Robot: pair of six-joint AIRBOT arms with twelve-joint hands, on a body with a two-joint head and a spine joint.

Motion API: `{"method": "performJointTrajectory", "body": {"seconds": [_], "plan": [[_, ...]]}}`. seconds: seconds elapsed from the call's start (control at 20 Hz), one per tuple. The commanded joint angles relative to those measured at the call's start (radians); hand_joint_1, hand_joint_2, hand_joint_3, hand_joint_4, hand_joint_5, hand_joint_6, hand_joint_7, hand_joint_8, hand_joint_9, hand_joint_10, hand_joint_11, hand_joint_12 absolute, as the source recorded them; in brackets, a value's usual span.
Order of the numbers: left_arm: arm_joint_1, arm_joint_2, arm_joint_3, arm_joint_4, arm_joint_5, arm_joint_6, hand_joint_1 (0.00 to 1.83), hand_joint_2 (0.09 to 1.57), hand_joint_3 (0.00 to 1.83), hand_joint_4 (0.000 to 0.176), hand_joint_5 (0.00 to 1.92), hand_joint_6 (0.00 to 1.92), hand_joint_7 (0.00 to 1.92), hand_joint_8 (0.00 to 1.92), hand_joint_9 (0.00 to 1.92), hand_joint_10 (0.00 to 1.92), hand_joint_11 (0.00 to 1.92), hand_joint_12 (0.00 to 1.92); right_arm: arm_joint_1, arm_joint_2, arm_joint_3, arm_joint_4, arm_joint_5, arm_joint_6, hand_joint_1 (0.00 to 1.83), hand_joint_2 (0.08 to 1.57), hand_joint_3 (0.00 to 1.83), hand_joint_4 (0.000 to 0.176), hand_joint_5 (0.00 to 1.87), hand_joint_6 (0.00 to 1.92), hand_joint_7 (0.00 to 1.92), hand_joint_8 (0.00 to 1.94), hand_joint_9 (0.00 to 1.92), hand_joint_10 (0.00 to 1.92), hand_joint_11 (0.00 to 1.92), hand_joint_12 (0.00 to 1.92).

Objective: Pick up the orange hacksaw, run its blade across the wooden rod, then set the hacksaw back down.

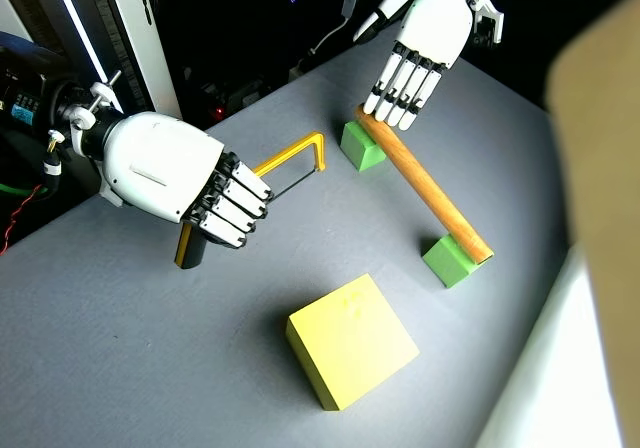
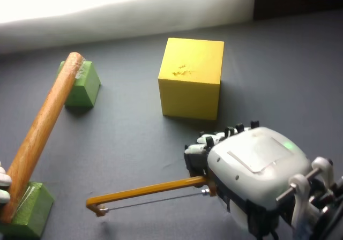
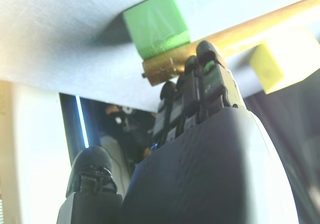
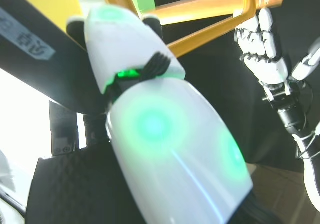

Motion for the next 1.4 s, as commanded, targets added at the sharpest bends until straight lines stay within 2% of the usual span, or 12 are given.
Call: {"method": "performJointTrajectory", "body": {"seconds": [0.0,0.05,0.1,0.15,0.2,0.25,0.3,0.5,0.95,1.1,1.25,1.35], "plan": [[-0.006,-0.008,0.003,-0.038,-0.036,0.003,0.0,1.2,0.0,0.0,0.08,0.0,0.05,0.0,0.06,0.0,0.0,0.26,-0.004,-0.005,-0.012,-0.082,0.093,0.01,1.45,1.29,0.0,0.0,0.61,1.34,0.45,1.53,0.57,1.63,0.68,1.92],[-0.006,-0.008,0.003,-0.038,-0.036,0.003,0.0,1.2,0.0,0.0,0.09,0.0,0.06,0.0,0.06,0.0,0.0,0.26,-0.015,-0.011,-0.014,-0.082,0.103,0.018,1.45,1.29,0.0,0.0,0.58,1.36,0.5,1.49,0.59,1.6,0.68,1.92],[-0.005,-0.008,0.003,-0.038,-0.036,0.003,0.0,1.2,0.0,0.0,0.08,0.0,0.05,0.0,0.05,0.0,0.0,0.24,-0.027,-0.015,-0.014,-0.082,0.11,0.028,1.12,1.34,0.0,0.0,0.57,1.53,0.45,0.99,0.45,1.28,0.45,1.75],[-0.006,-0.008,0.003,-0.038,-0.036,0.003,0.0,1.2,0.0,0.0,0.08,0.0,0.06,0.0,0.06,0.0,0.0,0.24,-0.034,-0.018,-0.014,-0.082,0.113,0.032,1.03,1.37,0.0,0.0,0.54,1.61,0.45,0.69,0.39,1.12,0.34,1.71],[-0.006,-0.008,0.003,-0.038,-0.036,0.003,0.0,1.2,0.0,0.0,0.08,0.0,0.06,0.0,0.06,0.0,0.0,0.24,-0.041,-0.019,-0.014,-0.082,0.114,0.035,1.03,1.37,0.0,0.0,0.54,1.61,0.45,0.69,0.39,1.12,0.34,1.71],[-0.005,-0.008,0.004,-0.038,-0.036,0.003,0.0,1.2,0.0,0.0,0.08,0.0,0.06,0.0,0.06,0.0,0.0,0.24,-0.047,-0.019,-0.014,-0.082,0.117,0.042,1.13,1.27,0.0,0.0,0.45,0.54,0.37,0.13,0.25,0.59,0.06,1.58],[-0.004,-0.008,0.005,-0.038,-0.036,0.003,0.0,1.2,0.0,0.0,0.08,0.0,0.07,0.0,0.07,0.0,0.0,0.25,-0.055,-0.018,-0.017,-0.082,0.13,0.053,1.13,1.25,0.0,0.0,0.49,0.35,0.35,0.04,0.26,0.39,0.01,1.52],[-0.002,-0.008,0.011,-0.039,-0.036,0.003,0.0,1.2,0.0,0.0,0.08,0.0,0.06,0.0,0.06,0.0,0.0,0.24,-0.069,-0.015,-0.038,-0.082,0.189,0.047,1.02,1.2,0.0,0.0,0.44,0.04,0.17,0.01,0.16,0.03,0.0,0.95],[-0.027,-0.007,-0.003,-0.076,-0.034,0.007,0.0,1.2,0.0,0.0,0.07,0.0,0.05,0.0,0.04,0.0,0.0,0.18,-0.037,0.064,-0.043,-0.131,0.048,0.072,0.82,1.12,0.0,0.0,0.14,0.0,0.0,0.0,0.0,0.0,0.0,0.15],[-0.051,-0.008,-0.012,-0.109,-0.034,0.016,0.0,1.2,0.0,0.0,0.08,0.0,0.06,0.0,0.05,0.0,0.0,0.2,-0.007,0.134,-0.038,-0.221,-0.019,0.133,0.8,1.1,0.0,0.0,0.14,0.0,0.02,0.0,0.01,0.0,0.0,0.26],[-0.101,-0.007,-0.031,-0.14,-0.031,0.017,0.0,1.21,0.0,0.0,0.09,0.0,0.08,0.0,0.07,0.0,0.0,0.23,0.014,0.178,0.005,-0.437,-0.074,0.298,0.7,1.15,0.0,0.0,0.22,0.02,0.19,0.03,0.18,0.05,0.0,0.98],[-0.122,-0.006,-0.036,-0.14,-0.03,0.017,0.0,1.22,0.0,0.0,0.12,0.01,0.12,0.01,0.1,0.01,0.0,0.3,0.068,0.202,0.062,-0.636,-0.208,0.489,0.68,1.16,0.0,0.0,0.28,0.01,0.3,0.02,0.28,0.05,0.0,1.21]]}}
